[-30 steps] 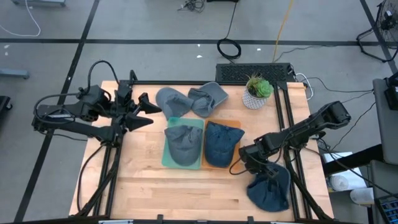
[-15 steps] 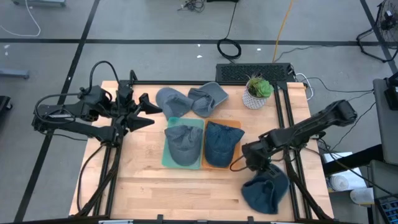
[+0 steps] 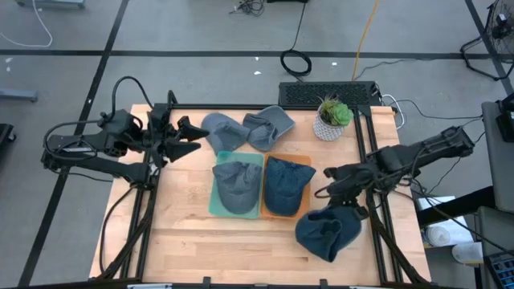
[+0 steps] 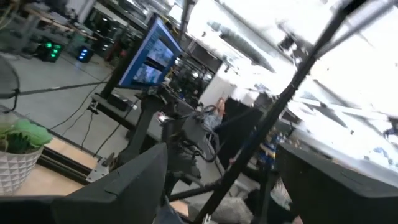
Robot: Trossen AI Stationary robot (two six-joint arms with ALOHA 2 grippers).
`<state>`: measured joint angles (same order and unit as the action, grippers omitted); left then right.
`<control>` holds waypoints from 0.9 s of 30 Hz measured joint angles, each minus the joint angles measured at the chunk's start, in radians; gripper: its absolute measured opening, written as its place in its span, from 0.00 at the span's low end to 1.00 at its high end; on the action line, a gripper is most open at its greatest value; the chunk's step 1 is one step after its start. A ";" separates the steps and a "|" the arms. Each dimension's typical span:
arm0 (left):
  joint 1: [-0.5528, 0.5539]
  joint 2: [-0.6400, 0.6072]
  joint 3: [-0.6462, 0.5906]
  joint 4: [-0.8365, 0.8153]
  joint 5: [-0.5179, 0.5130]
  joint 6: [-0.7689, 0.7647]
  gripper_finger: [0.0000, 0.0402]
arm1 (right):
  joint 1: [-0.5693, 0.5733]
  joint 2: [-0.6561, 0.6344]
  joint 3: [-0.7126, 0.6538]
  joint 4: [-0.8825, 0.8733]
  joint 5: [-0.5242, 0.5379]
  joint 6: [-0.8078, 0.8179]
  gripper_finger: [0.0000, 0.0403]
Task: Pick & Place hat
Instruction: Put the blue cap into the orange bin
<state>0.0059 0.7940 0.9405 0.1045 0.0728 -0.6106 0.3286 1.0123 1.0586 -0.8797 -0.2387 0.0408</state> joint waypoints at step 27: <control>0.000 0.011 0.001 0.179 -0.408 -0.418 0.77 | -0.118 0.112 0.191 0.662 0.985 -0.826 0.00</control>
<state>0.0059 0.8045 0.9417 0.2835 -0.3348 -1.0281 0.2111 1.1244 1.2491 -0.2178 0.7461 -0.7848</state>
